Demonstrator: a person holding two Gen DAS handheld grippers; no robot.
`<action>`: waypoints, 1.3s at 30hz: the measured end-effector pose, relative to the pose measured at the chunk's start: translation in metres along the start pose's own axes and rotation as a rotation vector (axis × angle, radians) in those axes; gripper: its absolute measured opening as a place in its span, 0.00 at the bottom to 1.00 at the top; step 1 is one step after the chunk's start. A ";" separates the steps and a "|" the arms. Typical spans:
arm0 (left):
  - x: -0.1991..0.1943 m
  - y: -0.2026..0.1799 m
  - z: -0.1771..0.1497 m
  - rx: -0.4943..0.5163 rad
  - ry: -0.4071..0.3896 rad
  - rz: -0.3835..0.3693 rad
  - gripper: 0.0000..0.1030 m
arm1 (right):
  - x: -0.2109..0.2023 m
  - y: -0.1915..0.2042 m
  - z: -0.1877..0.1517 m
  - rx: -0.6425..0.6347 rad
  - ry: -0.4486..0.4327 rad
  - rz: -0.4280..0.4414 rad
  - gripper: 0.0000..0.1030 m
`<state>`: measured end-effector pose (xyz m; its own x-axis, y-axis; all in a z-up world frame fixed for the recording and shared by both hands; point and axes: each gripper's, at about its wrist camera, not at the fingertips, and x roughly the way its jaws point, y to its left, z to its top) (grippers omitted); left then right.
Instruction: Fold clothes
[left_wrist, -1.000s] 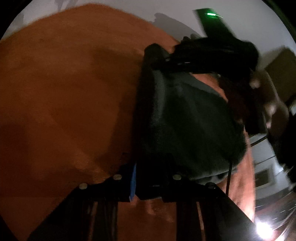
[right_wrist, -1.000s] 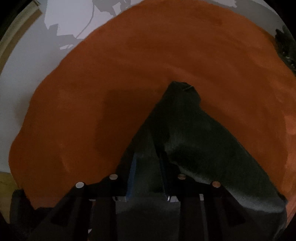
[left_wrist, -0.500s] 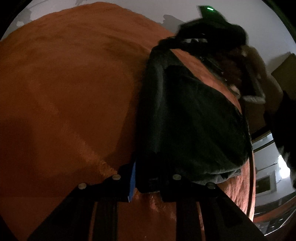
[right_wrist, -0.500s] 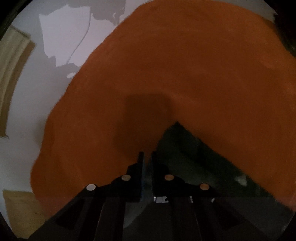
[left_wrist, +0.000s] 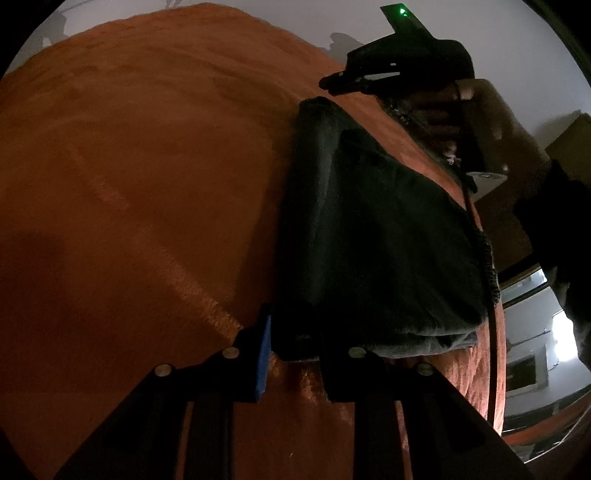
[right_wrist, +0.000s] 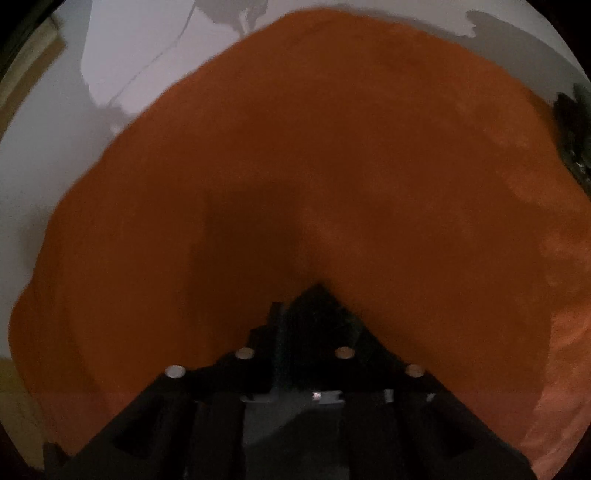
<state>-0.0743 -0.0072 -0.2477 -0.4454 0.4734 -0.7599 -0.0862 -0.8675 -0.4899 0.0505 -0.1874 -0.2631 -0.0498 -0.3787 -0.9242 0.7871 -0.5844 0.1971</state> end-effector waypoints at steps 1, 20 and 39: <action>0.000 0.000 0.000 0.001 0.000 0.001 0.23 | -0.003 -0.001 -0.002 -0.018 0.021 -0.002 0.45; -0.004 0.002 -0.006 -0.021 0.020 -0.020 0.27 | 0.014 -0.054 0.018 0.017 0.151 0.102 0.03; 0.008 0.003 -0.002 -0.076 0.031 -0.025 0.34 | 0.044 -0.081 0.067 0.124 0.447 0.078 0.02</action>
<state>-0.0767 -0.0054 -0.2561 -0.4164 0.5004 -0.7591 -0.0287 -0.8418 -0.5391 -0.0565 -0.2051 -0.2980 0.2975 -0.0942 -0.9501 0.6975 -0.6581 0.2836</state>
